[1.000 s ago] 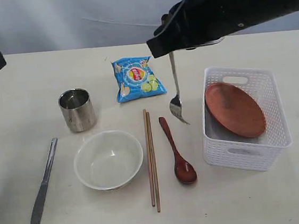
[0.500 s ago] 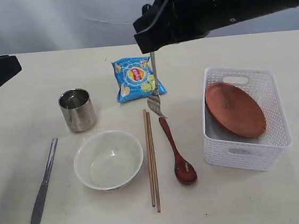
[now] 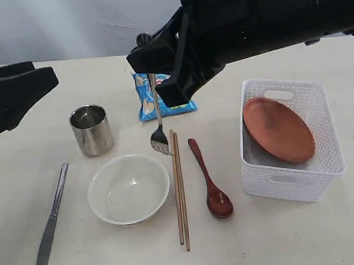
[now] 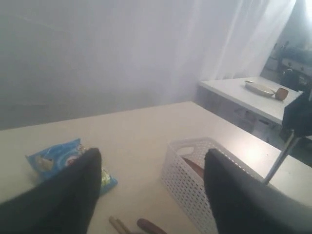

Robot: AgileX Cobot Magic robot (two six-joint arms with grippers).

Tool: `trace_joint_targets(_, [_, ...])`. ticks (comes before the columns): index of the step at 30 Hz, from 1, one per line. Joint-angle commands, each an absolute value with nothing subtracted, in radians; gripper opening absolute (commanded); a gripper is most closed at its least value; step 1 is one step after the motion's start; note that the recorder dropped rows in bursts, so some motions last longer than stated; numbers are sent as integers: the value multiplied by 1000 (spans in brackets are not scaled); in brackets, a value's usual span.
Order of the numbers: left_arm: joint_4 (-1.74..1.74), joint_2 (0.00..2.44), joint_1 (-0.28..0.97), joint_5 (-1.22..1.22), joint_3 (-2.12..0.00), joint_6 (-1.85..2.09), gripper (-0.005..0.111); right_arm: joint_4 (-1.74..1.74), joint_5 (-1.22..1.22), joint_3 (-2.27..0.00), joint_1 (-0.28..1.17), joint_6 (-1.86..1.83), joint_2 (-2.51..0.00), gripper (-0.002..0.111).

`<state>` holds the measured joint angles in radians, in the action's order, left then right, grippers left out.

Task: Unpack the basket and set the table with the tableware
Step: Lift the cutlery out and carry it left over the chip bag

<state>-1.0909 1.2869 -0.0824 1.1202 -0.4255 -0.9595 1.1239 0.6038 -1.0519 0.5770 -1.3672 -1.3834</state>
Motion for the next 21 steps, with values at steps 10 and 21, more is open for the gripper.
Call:
trace_joint_targets(10, [-1064,1295,-75,1129,-428,-933,58,1152,615,-1047,572,-1395,-1381,0])
trace_joint_targets(21, [-1064,1295,-75,1129,-428,-894,58,1167,575,-1045,572,-1344,-1381,0])
